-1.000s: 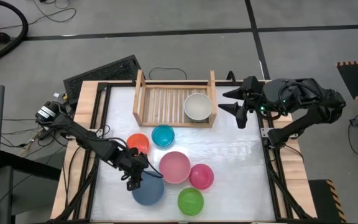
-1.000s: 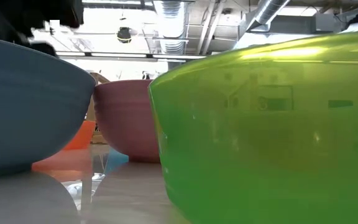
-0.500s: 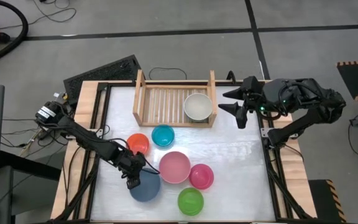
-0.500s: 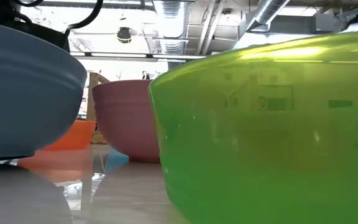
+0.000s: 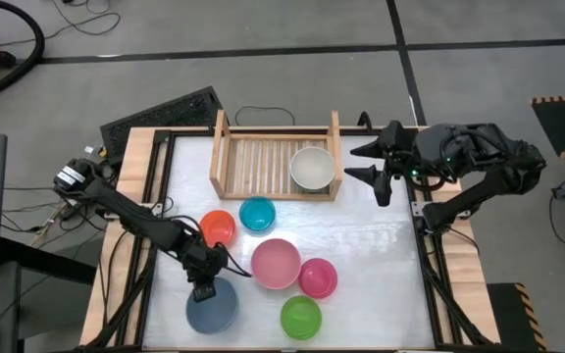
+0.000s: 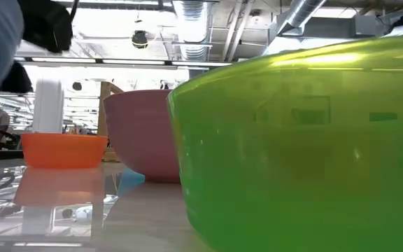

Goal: Place and stack bowls onto a shelf
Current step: Stack the blue bowl on top of the white bowl on the shelf

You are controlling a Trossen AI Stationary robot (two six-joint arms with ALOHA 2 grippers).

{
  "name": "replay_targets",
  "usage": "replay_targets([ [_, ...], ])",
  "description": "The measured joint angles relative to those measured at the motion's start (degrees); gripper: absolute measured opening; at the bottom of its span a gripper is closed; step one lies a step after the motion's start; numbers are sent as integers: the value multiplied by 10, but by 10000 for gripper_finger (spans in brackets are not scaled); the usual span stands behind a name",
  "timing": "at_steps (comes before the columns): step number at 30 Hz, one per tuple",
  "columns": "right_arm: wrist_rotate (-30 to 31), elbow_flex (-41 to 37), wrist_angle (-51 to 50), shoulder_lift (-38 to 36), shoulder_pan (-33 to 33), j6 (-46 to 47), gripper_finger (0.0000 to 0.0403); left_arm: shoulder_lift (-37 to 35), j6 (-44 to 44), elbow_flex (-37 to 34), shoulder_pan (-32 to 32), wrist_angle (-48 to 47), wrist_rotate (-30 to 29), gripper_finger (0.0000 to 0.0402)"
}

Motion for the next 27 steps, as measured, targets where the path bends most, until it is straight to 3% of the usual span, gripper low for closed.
replay_targets([
  [6, 1, 0, 26, 9, 0, -1, 265, -45, -25, 90, 19, -184, -111, 0],
  [11, 0, 0, 58, 34, -4, -49, 265, -74, -14, 176, 62, -294, -267, 0],
  [14, 0, 0, 81, 58, -6, -74, 265, -77, -11, 224, 95, -336, -392, 0],
  [18, 0, 0, 105, 93, -19, -99, 265, -78, 20, 266, 131, -330, -560, 0],
  [23, 1, 0, 103, 136, -20, -209, 265, -69, 101, 285, 193, -305, -603, 0],
  [27, 12, 0, 127, 170, -26, -221, 265, -57, 149, 286, 219, -251, -675, 0],
])
